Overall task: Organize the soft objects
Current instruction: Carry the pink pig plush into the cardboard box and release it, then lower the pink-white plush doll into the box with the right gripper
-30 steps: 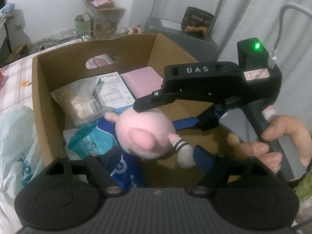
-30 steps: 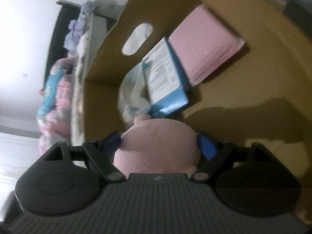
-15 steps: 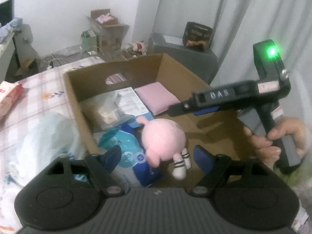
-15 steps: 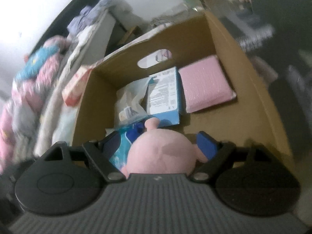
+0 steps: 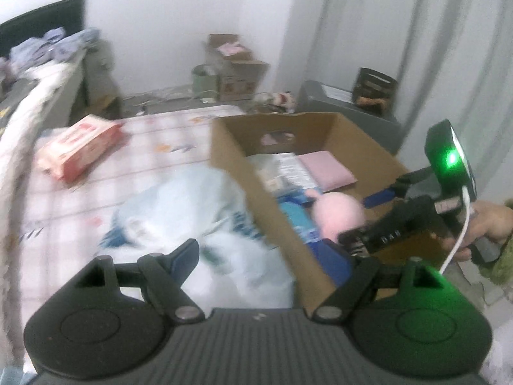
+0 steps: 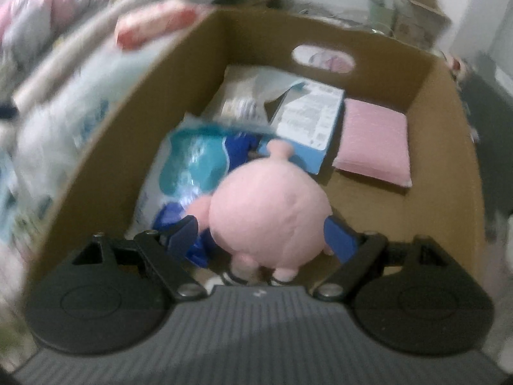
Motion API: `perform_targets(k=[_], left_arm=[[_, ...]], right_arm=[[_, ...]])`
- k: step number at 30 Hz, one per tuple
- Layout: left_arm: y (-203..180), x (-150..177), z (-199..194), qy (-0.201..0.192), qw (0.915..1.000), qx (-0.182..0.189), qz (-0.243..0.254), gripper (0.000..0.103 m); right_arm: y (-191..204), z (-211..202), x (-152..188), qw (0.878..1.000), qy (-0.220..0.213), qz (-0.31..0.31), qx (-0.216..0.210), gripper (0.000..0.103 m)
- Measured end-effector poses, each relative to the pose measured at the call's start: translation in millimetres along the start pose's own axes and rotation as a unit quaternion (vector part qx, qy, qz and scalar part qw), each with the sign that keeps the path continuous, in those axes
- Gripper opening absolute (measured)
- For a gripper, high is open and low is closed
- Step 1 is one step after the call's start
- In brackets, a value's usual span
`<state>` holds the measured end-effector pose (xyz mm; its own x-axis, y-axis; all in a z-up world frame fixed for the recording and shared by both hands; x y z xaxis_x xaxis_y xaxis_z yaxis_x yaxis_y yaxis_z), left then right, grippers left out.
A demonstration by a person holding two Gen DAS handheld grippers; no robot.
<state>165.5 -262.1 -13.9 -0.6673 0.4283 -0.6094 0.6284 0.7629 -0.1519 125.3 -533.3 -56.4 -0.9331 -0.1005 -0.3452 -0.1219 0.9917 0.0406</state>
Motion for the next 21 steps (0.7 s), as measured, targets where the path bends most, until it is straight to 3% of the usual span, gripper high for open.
perform_targets(k=[3,7,10,11,12,15,18,21], left_arm=[[18.9,7.7,-7.7,-0.001,0.9997,-0.01,-0.02,0.083],[34.3,12.6,-14.2,-0.004,0.9991,-0.017,-0.038,0.083],[38.9,15.2,-16.6,-0.005,0.9989,-0.016,-0.045,0.083],[40.3,16.4,-16.1,-0.005,0.9989,-0.015,-0.045,0.083],[40.3,16.7,-16.5,-0.005,0.9989,-0.015,-0.044,0.083],[38.7,16.9,-15.2,-0.006,0.999,-0.013,-0.043,0.083],[38.6,17.4,-15.2,-0.008,0.9989,-0.011,-0.045,0.083],[39.0,18.1,-15.4,-0.008,0.9988,-0.011,-0.046,0.083]], right_arm=[[10.4,15.8,2.5,0.996,0.029,-0.071,0.039,0.086],[20.9,29.3,7.8,0.978,0.051,-0.168,0.114,0.087],[15.2,36.9,8.3,0.974,0.062,-0.168,0.139,0.083],[11.5,35.7,6.9,0.975,0.058,-0.157,0.144,0.073],[5.9,33.5,4.6,0.979,0.054,-0.139,0.14,0.072],[-10.3,21.3,-1.1,0.993,0.034,-0.056,0.1,0.068],[-29.3,7.1,-6.2,0.998,0.007,0.048,0.038,0.067],[-47.1,-8.6,-13.6,0.981,-0.041,0.17,-0.082,0.067]])
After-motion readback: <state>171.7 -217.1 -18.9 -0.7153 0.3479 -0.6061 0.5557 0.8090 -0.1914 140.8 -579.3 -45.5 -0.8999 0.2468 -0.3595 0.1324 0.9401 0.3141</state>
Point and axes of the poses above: each gripper's, at about its wrist camera, not at the fingertips, and z roughly the way its jaws point, y to its left, x to its underside, the point moved 9 cm from there along z, roughly the way its jaws point, and after that the axes turned 6 degrees about y, right-handed, at the moved point
